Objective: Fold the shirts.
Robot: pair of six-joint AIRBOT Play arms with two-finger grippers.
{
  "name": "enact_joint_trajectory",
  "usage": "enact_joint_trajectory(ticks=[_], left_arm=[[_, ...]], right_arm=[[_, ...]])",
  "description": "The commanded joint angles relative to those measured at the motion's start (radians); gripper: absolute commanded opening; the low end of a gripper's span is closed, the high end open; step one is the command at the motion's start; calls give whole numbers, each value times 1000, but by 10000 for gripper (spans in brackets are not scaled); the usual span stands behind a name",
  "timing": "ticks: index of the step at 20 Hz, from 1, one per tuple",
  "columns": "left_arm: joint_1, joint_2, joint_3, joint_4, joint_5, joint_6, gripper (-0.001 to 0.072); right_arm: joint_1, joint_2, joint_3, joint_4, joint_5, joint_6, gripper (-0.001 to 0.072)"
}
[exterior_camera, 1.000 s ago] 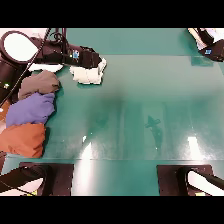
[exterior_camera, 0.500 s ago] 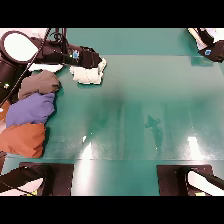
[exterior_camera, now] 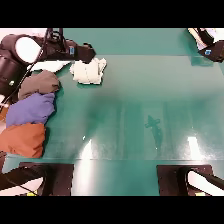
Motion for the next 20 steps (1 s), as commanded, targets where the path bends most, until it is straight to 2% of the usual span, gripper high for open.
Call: enact_joint_trajectory(ticks=[1, 4, 7, 10, 12, 13, 14, 15, 20], left_arm=[[100, -99, 0, 150, 22, -116, 517], [218, -249, 0, 58, 42, -114, 518], [284, -382, 0, -105, 81, -87, 518], [295, -456, 0, -274, 146, 51, 517], [293, -466, 2, -336, 161, 91, 507], [293, -464, 8, -350, 154, 98, 347], [293, -462, 29, -351, 126, 98, 124], [294, -461, 60, -349, 89, 101, 18], [293, -389, 357, -348, -124, 105, 18]], right_arm=[[1, 0, 0, 1, 16, 0, 17], [1, 0, 0, 0, 33, 0, 17], [1, 0, 0, 0, 49, 0, 17], [1, 0, 0, 0, 57, 0, 17], [1, 0, 0, 0, 57, 1, 17], [1, 0, 0, 0, 58, 1, 17], [1, 0, 0, 1, 58, 1, 17], [1, 0, 0, 1, 58, 1, 18], [1, 60, 40, 8, 17, 1, 17]])
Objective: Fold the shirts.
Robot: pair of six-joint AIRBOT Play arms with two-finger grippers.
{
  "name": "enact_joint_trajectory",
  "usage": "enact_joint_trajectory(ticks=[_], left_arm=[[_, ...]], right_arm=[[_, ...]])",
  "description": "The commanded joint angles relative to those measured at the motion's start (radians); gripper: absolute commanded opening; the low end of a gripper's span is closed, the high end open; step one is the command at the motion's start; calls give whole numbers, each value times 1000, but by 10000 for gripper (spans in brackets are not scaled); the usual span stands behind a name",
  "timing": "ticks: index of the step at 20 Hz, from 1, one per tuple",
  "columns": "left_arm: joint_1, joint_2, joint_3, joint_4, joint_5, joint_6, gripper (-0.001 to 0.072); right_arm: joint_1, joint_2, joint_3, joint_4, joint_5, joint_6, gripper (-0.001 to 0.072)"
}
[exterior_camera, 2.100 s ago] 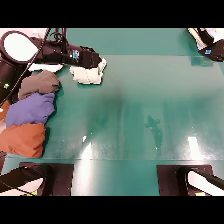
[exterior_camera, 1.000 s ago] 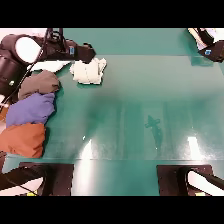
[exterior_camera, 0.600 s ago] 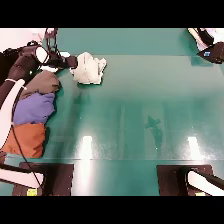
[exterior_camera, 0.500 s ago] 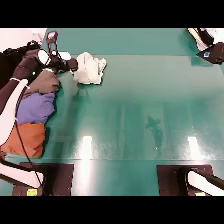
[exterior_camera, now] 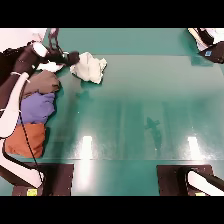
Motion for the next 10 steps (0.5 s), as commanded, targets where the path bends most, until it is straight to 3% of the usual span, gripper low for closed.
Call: enact_joint_trajectory(ticks=[1, 6, 10], left_arm=[[2, 79, 203, -19, -133, 15, 18], [-76, 338, 308, -39, -282, 114, 19], [-253, 383, 284, -35, -501, 117, 19]], right_arm=[[1, 45, 51, 2, -37, 0, 17], [1, 100, 190, 1, -55, 0, 17], [1, 138, 208, 2, -47, 0, 17]])
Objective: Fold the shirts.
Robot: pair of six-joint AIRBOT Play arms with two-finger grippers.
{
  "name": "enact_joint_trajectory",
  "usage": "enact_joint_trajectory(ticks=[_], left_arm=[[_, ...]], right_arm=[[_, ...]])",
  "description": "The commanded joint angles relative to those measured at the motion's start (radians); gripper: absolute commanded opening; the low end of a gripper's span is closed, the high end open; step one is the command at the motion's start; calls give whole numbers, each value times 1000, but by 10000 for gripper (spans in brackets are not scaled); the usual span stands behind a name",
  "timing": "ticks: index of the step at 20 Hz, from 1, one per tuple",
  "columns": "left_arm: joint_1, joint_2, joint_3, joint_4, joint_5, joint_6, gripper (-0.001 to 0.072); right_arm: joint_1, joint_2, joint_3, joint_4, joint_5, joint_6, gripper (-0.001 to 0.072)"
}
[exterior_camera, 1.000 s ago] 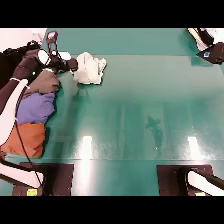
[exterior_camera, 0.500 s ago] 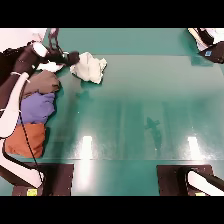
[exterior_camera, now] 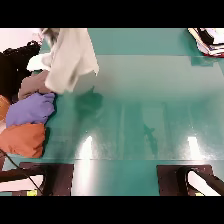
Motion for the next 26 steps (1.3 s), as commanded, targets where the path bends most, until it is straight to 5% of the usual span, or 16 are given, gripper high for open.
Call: enact_joint_trajectory(ticks=[1, 4, 5, 6, 7, 14, 21, 26], left_arm=[[-157, 47, -48, 2, -165, 18, 19], [-296, 47, -246, 23, -105, 19, 22], [-327, 47, -313, 30, -67, 34, 153], [-345, 47, -373, 45, -24, 43, 450], [-347, 47, -406, 71, 3, 43, 555], [-66, 26, -465, 304, -31, -75, 539], [73, -142, -734, 194, 121, -69, 539], [73, -254, -733, -14, 229, 42, 537]], right_arm=[[1, 32, 23, -1, 10, 0, 17], [1, 36, 23, 0, 51, 0, 17], [1, 36, 23, 0, 72, 0, 17], [1, 36, 23, 0, 90, 0, 18], [1, 36, 23, 0, 101, 0, 17], [1, 34, 23, 0, 129, 1, 18], [1, 30, -127, 0, 151, 2, 18], [1, 30, -285, -1, 150, 2, 18]])
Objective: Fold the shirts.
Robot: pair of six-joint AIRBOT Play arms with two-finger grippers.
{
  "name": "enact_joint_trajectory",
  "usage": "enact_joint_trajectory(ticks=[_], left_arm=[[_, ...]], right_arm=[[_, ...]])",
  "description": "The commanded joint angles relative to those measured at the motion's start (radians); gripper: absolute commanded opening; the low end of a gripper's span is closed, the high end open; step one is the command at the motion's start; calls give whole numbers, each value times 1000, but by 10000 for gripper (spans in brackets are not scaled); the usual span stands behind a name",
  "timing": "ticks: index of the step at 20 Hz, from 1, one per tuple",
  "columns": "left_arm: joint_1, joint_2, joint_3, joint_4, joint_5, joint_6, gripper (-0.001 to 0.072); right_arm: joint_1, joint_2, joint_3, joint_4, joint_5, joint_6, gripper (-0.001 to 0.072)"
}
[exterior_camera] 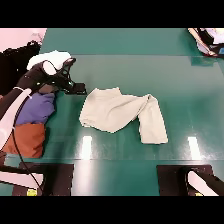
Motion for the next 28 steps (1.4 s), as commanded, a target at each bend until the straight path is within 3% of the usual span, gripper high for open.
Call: enact_joint_trajectory(ticks=[1, 5, 6, 7, 8, 10, 11, 12, 13, 15, 16, 18, 25, 26, 28], left_arm=[[8, -74, -15, -163, 63, 90, 537], [8, -103, -15, -230, 52, 135, 533], [8, -103, -15, -235, 50, 136, 342], [8, -103, -14, -241, 52, 136, 103], [8, -103, -12, -246, 49, 136, 21], [10, -97, 23, -235, 18, 136, 20], [14, -90, 54, -224, -1, 137, 20], [20, -85, 96, -224, -25, 136, 20], [19, -77, 133, -217, -35, 137, 20], [19, -72, 212, -220, -69, 136, 20], [19, -72, 243, -220, -79, 136, 20], [19, -72, 278, -221, -92, 136, 20], [19, -70, 288, -223, -124, 135, 20], [19, -70, 288, -226, -125, 135, 20], [19, -70, 288, -227, -134, 135, 20]], right_arm=[[1, 0, -101, 0, 2, 0, 18], [0, 0, -186, -27, 0, 0, 18], [0, 0, -206, -60, 3, 0, 18], [0, 0, -230, -88, 4, 1, 18], [0, 0, -261, -119, 8, 8, 18], [0, 0, -339, -200, 42, 19, 20], [0, 0, -397, -239, 63, 30, 102], [0, 0, -468, -246, 80, 30, 397], [0, 0, -541, -244, 85, 31, 543], [18, -1, -697, -234, 55, 31, 541], [37, -1, -765, -235, 27, 31, 496], [75, -1, -871, -236, -48, 31, 478], [102, -1, -993, -232, -157, 32, 476], [113, -1, -1002, -229, -167, 32, 462], [140, -1, -1014, -207, -196, 31, 341]])
